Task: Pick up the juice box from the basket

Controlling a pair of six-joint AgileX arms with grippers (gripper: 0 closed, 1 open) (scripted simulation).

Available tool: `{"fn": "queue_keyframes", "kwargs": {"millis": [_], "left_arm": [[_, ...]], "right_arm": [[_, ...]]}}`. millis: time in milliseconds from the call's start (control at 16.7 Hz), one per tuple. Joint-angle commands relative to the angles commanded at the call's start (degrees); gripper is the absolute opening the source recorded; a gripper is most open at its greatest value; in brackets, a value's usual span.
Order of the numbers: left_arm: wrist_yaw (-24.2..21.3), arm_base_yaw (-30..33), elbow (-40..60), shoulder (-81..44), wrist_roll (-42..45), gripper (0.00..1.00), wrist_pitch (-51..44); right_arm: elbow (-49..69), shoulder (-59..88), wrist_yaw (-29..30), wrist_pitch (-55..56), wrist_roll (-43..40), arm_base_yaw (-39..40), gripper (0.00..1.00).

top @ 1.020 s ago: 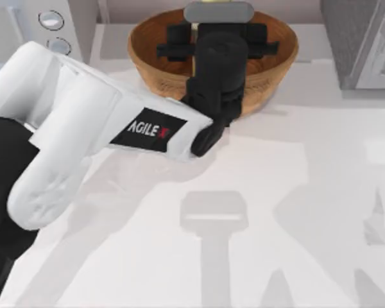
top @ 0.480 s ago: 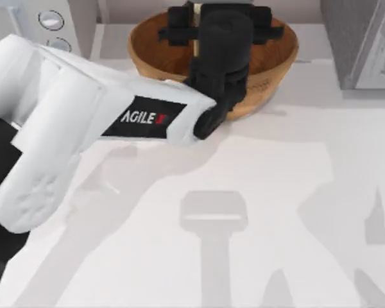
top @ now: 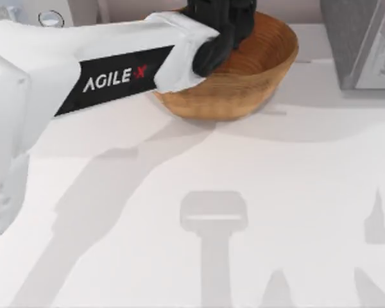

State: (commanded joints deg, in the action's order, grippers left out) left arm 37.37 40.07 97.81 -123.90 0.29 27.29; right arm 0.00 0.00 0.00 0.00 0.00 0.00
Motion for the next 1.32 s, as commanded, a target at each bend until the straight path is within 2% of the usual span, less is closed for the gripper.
{"fn": "queue_keyframes", "kwargs": {"millis": [180,480,660,960,1320], "left_arm": [[0.0,0.1,1.8,1.6,0.1,0.0,-3.5],[0.0,0.0,1.7,1.4,0.2,0.0,-3.5],[-1.5,-0.7,-1.7,4.4,0.7,0.0,-5.4],[-7.6,-4.9,-16.5,20.5,1.6,0.0,-10.9],[-17.3,-14.4,-41.6,53.2,1.7,0.0,-17.3]], "right_arm": [[0.0,0.0,0.0,0.0,0.0,0.0,1.0],[0.0,0.0,0.0,0.0,0.0,0.0,1.0],[0.0,0.0,0.0,0.0,0.0,0.0,1.0],[0.0,0.0,0.0,0.0,0.0,0.0,1.0],[0.0,0.0,0.0,0.0,0.0,0.0,1.0]]}}
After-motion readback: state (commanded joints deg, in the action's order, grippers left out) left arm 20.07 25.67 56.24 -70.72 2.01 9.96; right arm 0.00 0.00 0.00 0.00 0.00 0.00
